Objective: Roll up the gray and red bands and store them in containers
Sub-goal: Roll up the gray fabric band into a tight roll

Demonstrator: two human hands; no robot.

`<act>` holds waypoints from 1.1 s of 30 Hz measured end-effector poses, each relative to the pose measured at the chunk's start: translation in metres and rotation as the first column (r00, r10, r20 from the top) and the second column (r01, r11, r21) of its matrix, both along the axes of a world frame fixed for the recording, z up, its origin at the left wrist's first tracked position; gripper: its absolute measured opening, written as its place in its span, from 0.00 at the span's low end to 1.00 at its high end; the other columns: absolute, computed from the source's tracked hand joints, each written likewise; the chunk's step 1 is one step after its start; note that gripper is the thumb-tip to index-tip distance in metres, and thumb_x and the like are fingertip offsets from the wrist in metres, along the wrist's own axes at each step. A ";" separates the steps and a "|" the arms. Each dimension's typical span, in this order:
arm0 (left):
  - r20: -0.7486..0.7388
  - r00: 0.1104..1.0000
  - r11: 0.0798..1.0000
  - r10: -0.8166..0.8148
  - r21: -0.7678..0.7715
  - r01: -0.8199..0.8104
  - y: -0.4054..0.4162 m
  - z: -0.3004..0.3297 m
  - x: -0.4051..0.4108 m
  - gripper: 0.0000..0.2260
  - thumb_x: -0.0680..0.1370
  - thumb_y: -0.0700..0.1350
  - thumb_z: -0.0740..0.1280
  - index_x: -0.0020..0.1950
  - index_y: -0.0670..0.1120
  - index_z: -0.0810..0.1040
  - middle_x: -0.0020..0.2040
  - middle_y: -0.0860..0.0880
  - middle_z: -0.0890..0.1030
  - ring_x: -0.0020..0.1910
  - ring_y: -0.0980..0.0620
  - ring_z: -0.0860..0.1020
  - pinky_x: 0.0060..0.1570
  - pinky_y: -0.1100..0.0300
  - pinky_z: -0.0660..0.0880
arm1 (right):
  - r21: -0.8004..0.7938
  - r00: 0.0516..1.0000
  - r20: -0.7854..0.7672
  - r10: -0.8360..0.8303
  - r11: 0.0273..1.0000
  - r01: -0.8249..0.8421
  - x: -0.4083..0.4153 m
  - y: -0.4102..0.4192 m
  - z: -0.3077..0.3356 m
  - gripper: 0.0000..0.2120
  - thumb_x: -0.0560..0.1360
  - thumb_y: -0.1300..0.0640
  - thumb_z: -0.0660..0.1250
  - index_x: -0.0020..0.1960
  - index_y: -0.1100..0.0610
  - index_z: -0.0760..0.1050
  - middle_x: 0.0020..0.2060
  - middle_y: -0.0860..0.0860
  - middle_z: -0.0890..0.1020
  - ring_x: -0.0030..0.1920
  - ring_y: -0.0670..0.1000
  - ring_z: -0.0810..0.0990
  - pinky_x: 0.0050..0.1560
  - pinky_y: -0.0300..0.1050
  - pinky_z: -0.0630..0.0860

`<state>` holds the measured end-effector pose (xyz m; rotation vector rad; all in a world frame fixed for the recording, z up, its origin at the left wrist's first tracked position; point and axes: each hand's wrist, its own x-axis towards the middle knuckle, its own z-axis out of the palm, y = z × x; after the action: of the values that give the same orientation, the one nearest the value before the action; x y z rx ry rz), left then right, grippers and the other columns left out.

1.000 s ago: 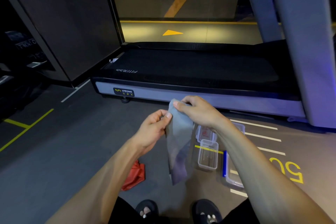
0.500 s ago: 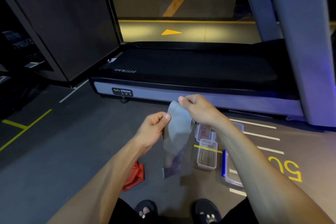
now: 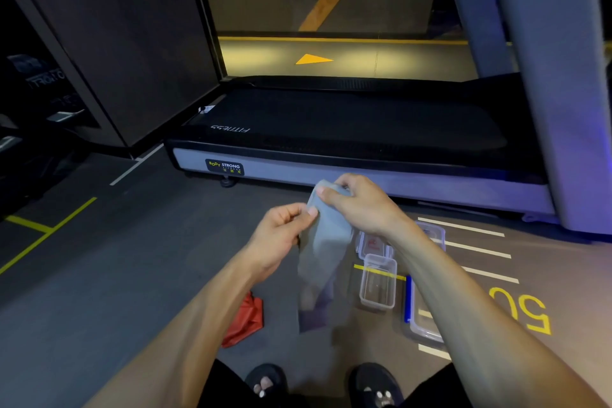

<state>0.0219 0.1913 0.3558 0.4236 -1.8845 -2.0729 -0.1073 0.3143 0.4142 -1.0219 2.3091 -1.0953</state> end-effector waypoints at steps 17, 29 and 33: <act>0.038 0.998 0.998 -0.057 0.024 0.056 0.001 0.000 -0.003 0.14 0.79 0.49 0.64 0.50 0.38 0.81 0.42 0.44 0.84 0.38 0.51 0.81 0.39 0.59 0.78 | -0.043 0.997 0.065 0.049 0.998 -0.046 -0.007 0.008 0.001 0.25 0.83 0.41 0.60 0.34 0.55 0.60 0.26 0.44 0.61 0.30 0.49 0.61 0.38 0.49 0.59; 0.038 0.995 0.994 0.088 -0.066 -0.086 -0.002 -0.007 -0.006 0.15 0.84 0.44 0.63 0.40 0.44 0.81 0.35 0.47 0.80 0.34 0.51 0.74 0.35 0.58 0.70 | 0.041 0.994 -0.079 0.070 0.997 -0.067 0.004 -0.001 -0.005 0.15 0.84 0.41 0.58 0.49 0.51 0.72 0.41 0.46 0.77 0.44 0.50 0.75 0.38 0.45 0.66; 0.009 0.998 0.998 0.057 -0.025 -0.057 -0.001 -0.003 -0.006 0.14 0.85 0.41 0.61 0.43 0.43 0.81 0.35 0.50 0.82 0.32 0.57 0.78 0.34 0.63 0.72 | 0.078 0.988 -0.079 0.130 0.989 -0.124 0.004 0.002 -0.004 0.20 0.77 0.37 0.67 0.58 0.52 0.73 0.51 0.48 0.80 0.53 0.50 0.78 0.46 0.46 0.71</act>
<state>0.0163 0.1899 0.3531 0.4764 -1.8791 -2.0121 -0.1028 0.3165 0.4100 -1.1895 2.2953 -0.9279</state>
